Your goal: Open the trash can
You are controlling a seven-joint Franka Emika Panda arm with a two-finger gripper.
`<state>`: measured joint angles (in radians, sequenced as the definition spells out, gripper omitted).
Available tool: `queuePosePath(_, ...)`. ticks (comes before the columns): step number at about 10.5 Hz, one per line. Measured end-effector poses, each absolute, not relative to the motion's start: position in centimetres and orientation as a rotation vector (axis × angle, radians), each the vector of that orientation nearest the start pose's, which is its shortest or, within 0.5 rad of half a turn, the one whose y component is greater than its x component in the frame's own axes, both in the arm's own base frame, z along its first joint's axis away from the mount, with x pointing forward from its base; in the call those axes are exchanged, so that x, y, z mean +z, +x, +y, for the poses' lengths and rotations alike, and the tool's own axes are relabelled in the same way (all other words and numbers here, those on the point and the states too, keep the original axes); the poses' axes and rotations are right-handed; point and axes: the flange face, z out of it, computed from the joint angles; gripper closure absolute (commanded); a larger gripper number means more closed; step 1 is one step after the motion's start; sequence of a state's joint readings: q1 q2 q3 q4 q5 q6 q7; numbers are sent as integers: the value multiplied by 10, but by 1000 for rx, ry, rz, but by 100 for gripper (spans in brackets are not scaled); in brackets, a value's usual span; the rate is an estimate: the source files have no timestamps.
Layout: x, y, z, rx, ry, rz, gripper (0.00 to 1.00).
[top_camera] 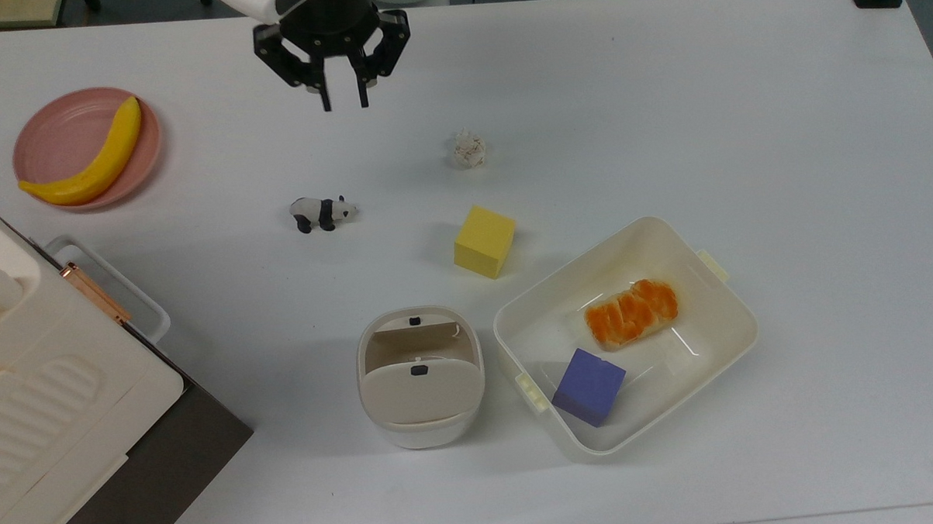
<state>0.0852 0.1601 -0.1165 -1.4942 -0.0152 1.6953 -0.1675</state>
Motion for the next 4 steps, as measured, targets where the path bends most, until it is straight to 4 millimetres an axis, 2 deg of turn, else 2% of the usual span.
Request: queuePosePath(4, 577, 611, -21, -38, -3185, -209, 0)
